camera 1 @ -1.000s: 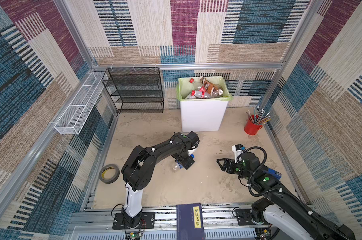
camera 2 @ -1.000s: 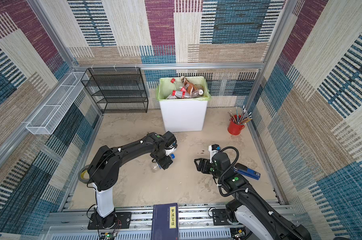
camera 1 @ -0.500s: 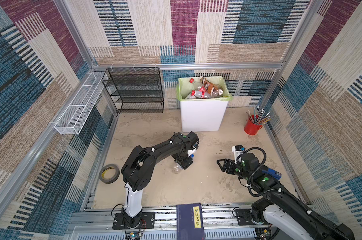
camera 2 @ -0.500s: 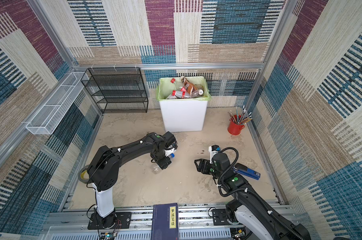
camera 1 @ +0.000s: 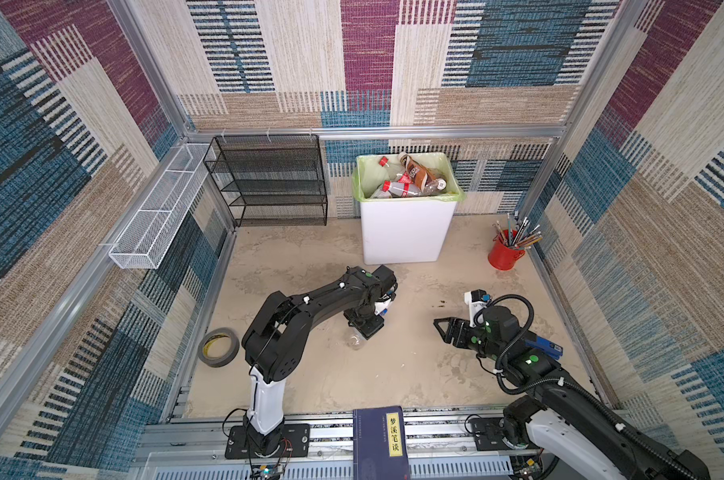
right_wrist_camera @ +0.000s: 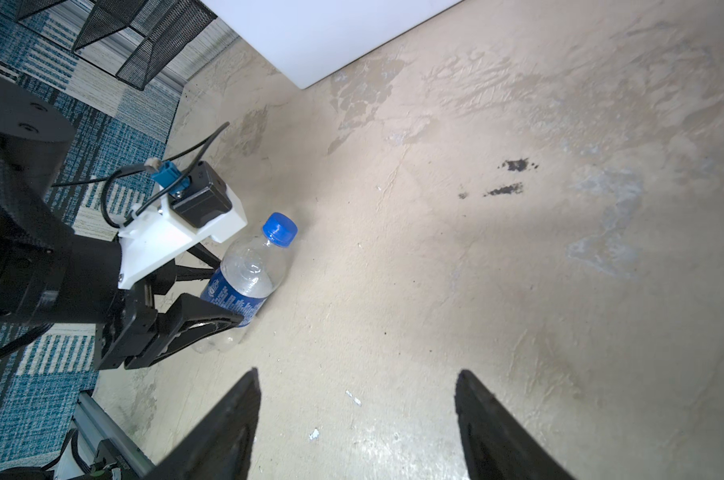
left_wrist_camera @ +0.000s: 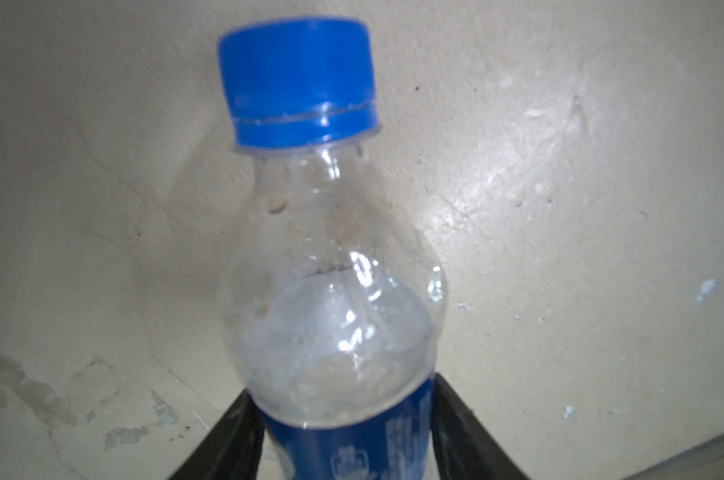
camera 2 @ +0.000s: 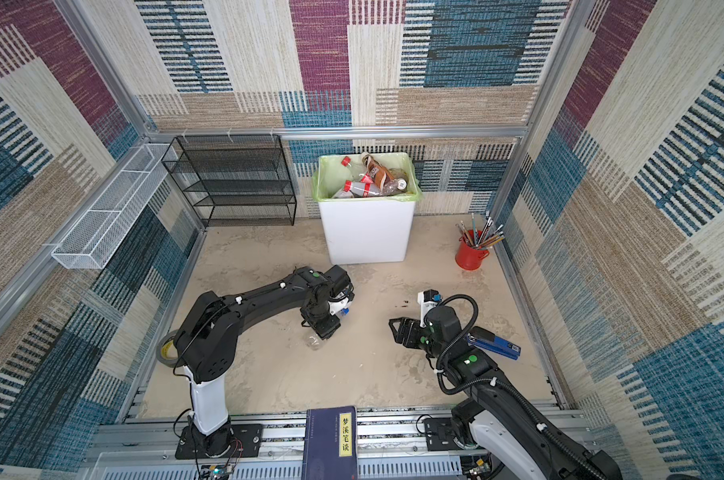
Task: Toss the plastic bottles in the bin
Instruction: 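Lower left gripper onto the water bottle and close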
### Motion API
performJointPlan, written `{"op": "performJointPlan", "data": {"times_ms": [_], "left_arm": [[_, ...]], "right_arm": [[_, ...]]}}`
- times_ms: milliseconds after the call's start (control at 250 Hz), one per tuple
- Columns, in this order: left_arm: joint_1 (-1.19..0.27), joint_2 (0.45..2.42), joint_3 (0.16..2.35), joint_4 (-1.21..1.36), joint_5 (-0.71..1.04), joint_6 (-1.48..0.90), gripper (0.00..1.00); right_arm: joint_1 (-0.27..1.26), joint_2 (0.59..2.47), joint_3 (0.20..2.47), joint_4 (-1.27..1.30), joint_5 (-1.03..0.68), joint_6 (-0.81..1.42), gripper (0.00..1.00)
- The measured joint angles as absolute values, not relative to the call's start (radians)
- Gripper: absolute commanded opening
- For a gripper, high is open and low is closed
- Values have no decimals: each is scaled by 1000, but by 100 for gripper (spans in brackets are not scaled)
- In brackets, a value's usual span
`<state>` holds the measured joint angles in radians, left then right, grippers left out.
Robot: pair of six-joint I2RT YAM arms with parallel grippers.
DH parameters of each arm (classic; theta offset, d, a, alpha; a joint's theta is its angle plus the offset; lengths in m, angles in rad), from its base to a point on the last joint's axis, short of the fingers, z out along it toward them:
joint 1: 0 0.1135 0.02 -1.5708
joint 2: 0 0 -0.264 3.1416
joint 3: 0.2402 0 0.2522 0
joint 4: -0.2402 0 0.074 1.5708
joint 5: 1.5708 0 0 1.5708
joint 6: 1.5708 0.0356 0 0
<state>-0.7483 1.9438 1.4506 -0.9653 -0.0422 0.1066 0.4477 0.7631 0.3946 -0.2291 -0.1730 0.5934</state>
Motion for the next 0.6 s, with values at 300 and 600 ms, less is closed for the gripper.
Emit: {"op": "performJointPlan", "data": {"times_ms": [300, 600], "left_arm": [[-746, 1946, 1451, -957, -16, 103, 60], [-742, 1963, 1466, -958, 4, 100, 42]], "right_arm": [[448, 762, 416, -231, -173, 594, 75], [448, 780, 435, -231, -173, 593, 74]]}}
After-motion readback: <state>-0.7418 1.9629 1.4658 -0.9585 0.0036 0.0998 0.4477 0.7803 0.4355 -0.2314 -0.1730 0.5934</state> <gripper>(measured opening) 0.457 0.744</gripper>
